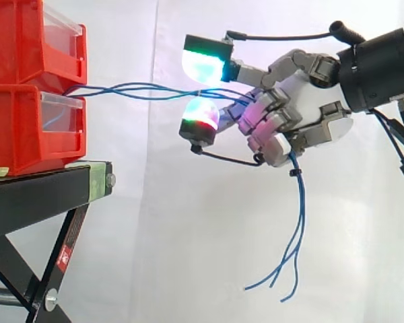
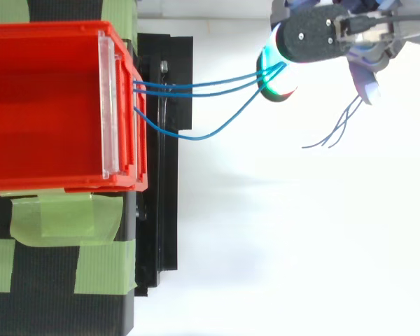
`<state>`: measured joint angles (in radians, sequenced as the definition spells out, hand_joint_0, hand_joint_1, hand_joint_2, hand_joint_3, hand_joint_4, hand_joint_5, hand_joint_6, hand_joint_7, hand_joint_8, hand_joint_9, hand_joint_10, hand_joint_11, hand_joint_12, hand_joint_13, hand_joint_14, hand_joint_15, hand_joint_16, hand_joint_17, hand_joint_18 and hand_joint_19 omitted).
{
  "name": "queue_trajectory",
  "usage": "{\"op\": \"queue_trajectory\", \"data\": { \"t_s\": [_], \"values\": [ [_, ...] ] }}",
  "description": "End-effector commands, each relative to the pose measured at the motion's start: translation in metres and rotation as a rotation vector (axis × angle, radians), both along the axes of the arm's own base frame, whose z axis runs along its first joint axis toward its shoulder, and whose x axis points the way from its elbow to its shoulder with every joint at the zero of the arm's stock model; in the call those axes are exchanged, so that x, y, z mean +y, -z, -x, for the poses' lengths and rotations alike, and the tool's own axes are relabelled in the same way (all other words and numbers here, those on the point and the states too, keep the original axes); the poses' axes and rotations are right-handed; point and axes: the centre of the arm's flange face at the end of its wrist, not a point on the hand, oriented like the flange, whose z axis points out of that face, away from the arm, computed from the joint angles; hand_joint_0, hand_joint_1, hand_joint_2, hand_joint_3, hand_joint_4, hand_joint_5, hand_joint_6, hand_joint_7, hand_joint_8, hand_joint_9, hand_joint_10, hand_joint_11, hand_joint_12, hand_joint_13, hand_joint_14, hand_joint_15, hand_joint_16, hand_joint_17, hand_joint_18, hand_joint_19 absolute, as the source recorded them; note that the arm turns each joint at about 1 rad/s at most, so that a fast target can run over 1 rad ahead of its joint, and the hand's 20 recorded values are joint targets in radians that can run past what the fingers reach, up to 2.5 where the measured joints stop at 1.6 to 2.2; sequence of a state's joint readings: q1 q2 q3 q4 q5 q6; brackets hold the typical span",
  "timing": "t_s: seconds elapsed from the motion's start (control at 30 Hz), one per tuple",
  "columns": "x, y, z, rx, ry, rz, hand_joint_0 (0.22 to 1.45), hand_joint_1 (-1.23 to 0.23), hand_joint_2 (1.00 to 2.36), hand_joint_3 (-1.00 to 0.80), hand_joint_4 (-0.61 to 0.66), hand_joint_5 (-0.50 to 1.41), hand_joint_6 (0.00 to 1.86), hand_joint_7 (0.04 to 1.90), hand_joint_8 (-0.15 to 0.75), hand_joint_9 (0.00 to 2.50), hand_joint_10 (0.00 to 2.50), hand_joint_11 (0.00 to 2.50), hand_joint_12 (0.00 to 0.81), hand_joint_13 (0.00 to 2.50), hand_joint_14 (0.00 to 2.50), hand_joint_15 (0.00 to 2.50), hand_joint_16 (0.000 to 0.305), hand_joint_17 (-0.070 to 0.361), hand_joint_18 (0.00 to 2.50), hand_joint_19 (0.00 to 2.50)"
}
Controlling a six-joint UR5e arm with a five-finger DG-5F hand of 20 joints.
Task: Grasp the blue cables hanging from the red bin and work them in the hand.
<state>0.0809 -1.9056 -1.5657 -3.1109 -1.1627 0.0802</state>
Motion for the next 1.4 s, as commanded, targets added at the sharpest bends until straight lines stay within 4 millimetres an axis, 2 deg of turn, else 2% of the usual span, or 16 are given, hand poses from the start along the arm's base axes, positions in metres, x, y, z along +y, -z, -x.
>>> {"op": "queue_trajectory", "data": {
  "t_s": [0.0, 0.27, 0.47, 0.57, 0.73, 0.8, 0.9, 0.97, 1.07, 1.33, 1.37],
  "values": [
    [0.001, -0.004, -0.007, -0.031, 0.007, 0.062, 0.84, -0.60, 1.00, -0.91, 0.18, 0.15, 0.59, 1.25, 0.649, 1.84, 2.50, 2.50, 0.730, 2.10, 2.50, 2.00, 0.210, 0.158, 2.50, 0.59],
    [0.013, -0.009, -0.018, -0.078, -0.025, 0.146, 0.86, -0.61, 1.01, -0.78, 0.17, 0.12, 0.65, 1.22, 0.649, 1.84, 2.50, 2.50, 0.730, 2.10, 2.50, 2.00, 0.210, 0.158, 2.50, 0.59],
    [0.018, -0.009, -0.016, -0.059, -0.035, 0.145, 0.84, -0.61, 1.01, -0.87, 0.18, 0.11, 0.67, 1.21, 0.649, 1.84, 2.50, 2.50, 0.730, 2.10, 2.50, 2.00, 0.210, 0.158, 2.50, 0.59],
    [0.021, -0.009, -0.017, -0.060, -0.040, 0.146, 0.78, -0.60, 1.00, -1.00, 0.20, 0.09, 0.68, 1.20, 0.649, 1.84, 2.50, 2.50, 0.730, 2.10, 2.50, 2.00, 0.210, 0.158, 2.50, 0.59],
    [0.023, -0.007, -0.017, -0.057, -0.043, 0.146, 0.73, -0.59, 1.00, -1.00, 0.22, 0.07, 0.69, 1.19, 0.649, 1.84, 2.50, 2.50, 0.730, 2.10, 2.50, 2.00, 0.210, 0.158, 2.50, 0.59],
    [0.024, -0.008, -0.018, -0.058, -0.045, 0.147, 0.75, -0.61, 1.00, -1.00, 0.22, 0.06, 0.69, 1.19, 0.649, 1.84, 2.50, 2.50, 0.730, 2.10, 2.50, 2.00, 0.210, 0.158, 2.50, 0.59],
    [0.023, -0.007, -0.017, -0.057, -0.044, 0.148, 0.79, -0.65, 1.01, -0.84, 0.21, 0.00, 0.78, 1.16, 0.649, 1.84, 2.50, 2.50, 0.730, 2.10, 2.50, 2.00, 0.210, 0.158, 2.50, 0.59],
    [0.023, -0.007, -0.017, -0.057, -0.044, 0.148, 0.78, -0.66, 1.01, -0.81, 0.20, -0.02, 0.80, 1.15, 0.649, 1.84, 2.50, 2.50, 0.730, 2.10, 2.50, 2.00, 0.210, 0.158, 2.50, 0.59],
    [0.024, -0.008, -0.017, -0.058, -0.044, 0.148, 0.72, -0.66, 1.00, -1.00, 0.23, -0.05, 0.82, 1.13, 0.649, 1.84, 2.50, 2.50, 0.730, 2.10, 2.50, 2.00, 0.210, 0.158, 2.50, 0.59],
    [0.024, -0.008, -0.017, -0.058, -0.044, 0.148, 0.72, -0.71, 1.00, -1.00, 0.22, -0.09, 0.86, 1.09, 0.649, 1.84, 2.50, 2.50, 0.730, 2.10, 2.50, 2.00, 0.210, 0.158, 2.50, 0.59],
    [0.023, -0.007, -0.017, -0.057, -0.044, 0.148, 0.75, -0.72, 1.00, -0.95, 0.21, -0.11, 0.85, 1.10, 0.649, 1.84, 2.50, 2.50, 0.730, 2.10, 2.50, 2.00, 0.210, 0.158, 2.50, 0.59]
  ]
}}
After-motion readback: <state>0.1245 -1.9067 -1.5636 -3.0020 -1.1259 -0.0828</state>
